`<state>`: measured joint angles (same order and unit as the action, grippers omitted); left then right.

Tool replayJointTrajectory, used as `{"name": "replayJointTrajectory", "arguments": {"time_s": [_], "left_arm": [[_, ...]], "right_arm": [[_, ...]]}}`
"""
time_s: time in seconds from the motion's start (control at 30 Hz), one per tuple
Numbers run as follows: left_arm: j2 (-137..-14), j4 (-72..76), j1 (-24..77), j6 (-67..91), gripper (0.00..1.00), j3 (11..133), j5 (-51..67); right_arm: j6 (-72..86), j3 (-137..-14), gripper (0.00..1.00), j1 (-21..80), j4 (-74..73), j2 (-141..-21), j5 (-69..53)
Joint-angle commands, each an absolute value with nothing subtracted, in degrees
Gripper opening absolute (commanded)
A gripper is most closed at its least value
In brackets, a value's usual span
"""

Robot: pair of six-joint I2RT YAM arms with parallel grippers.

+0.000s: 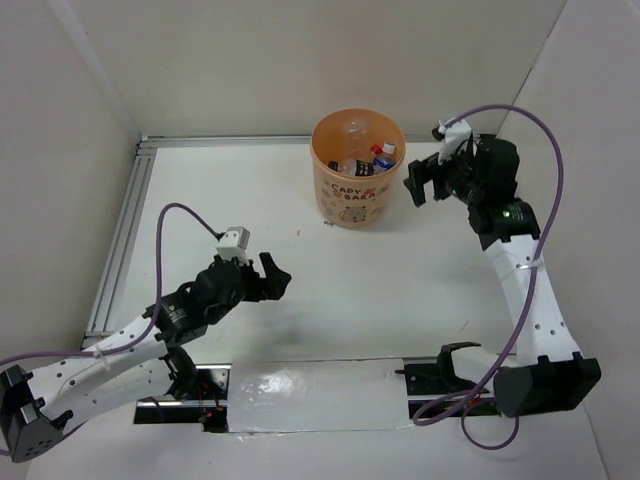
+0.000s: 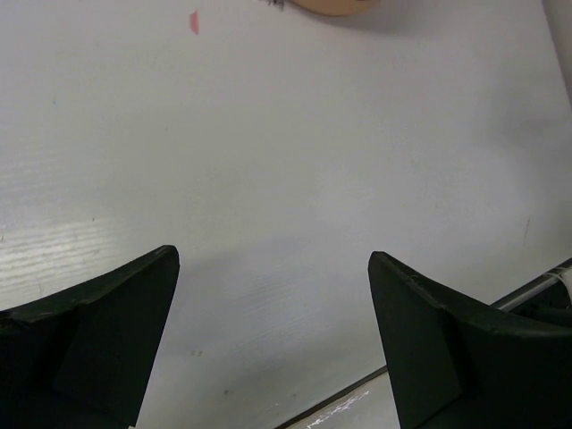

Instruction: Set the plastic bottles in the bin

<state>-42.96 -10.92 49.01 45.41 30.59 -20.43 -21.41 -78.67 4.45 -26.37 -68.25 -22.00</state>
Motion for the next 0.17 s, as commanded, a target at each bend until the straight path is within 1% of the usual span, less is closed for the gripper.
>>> {"name": "replayJointTrajectory", "arguments": {"time_s": [0.0,0.03,0.1,0.13], "left_arm": [[-44.11,-6.15,49.31,40.44,1.0,35.76,-19.34],[-44.9,-6.15,49.31,38.69,1.0,36.47,-19.34],[-46.3,-6.15,49.31,37.18,1.0,38.58,-18.64],[-46.84,-6.15,48.78,36.48,1.0,39.28,-18.63]], "right_arm": [[-8.45,-68.49,1.0,3.35,-30.5,-64.35,-10.04],[-7.48,-64.38,1.0,3.34,-29.98,-60.94,-8.37],[-6.94,-61.01,1.0,2.82,-29.97,-57.67,-5.47],[-6.07,-59.43,1.0,2.81,-28.32,-54.18,-4.84]]}}
